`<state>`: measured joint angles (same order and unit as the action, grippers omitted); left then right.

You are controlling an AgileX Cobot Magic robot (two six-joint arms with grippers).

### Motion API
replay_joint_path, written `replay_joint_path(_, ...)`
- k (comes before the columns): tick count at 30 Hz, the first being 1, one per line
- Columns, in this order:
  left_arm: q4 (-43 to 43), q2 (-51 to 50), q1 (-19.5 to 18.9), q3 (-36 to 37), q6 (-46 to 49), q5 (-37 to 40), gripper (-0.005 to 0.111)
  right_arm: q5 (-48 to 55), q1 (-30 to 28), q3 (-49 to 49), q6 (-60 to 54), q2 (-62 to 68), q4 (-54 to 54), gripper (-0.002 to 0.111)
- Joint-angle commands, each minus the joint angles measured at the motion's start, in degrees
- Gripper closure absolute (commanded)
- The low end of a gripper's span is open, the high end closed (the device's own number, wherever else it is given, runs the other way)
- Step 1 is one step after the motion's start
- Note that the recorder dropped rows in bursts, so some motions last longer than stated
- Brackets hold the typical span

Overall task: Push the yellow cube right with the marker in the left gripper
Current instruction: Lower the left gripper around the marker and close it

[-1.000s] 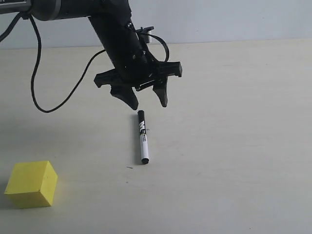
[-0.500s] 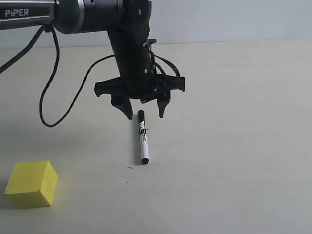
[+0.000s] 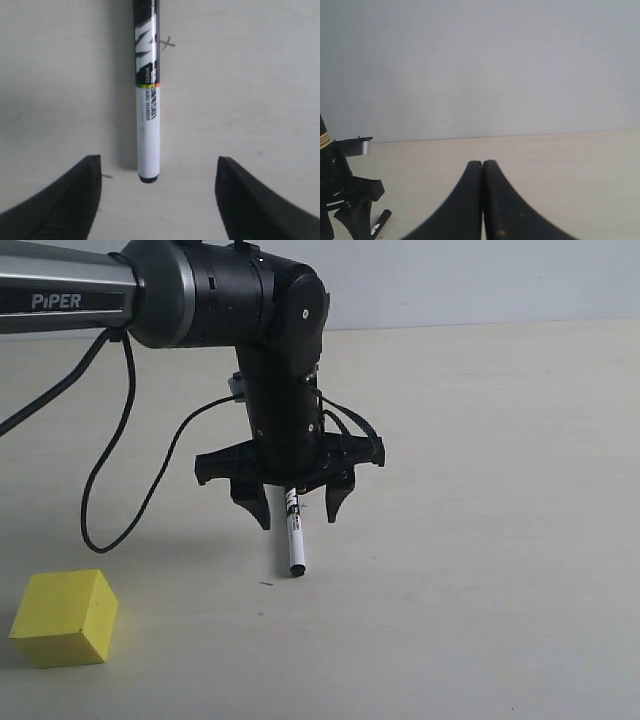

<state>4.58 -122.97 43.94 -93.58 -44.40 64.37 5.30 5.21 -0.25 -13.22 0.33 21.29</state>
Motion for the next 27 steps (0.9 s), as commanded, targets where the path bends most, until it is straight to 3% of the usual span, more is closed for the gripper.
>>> replay_joint_path(1,0.01,0.36,0.10,0.95,-0.64,-0.36,0.044,-0.28,-0.22,0.25,-0.15,-0.33,-0.25,0.108)
replay_joint_path(9,-1.28,0.36,0.10,1.40,-0.52,-0.89,0.044,-0.28,-0.22,0.25,-0.15,-0.33,-0.25,0.108)
replay_joint_path(14,-1.10,0.26,0.10,1.40,1.83,-10.13,0.044,-0.28,-0.22,0.25,-0.15,-0.33,-0.25,0.108)
replay_joint_path(27,0.90,-3.93,-1.11,1.40,2.22,-6.46,0.044,-0.28,-0.22,0.25,-0.15,-0.33,-0.25,0.108)
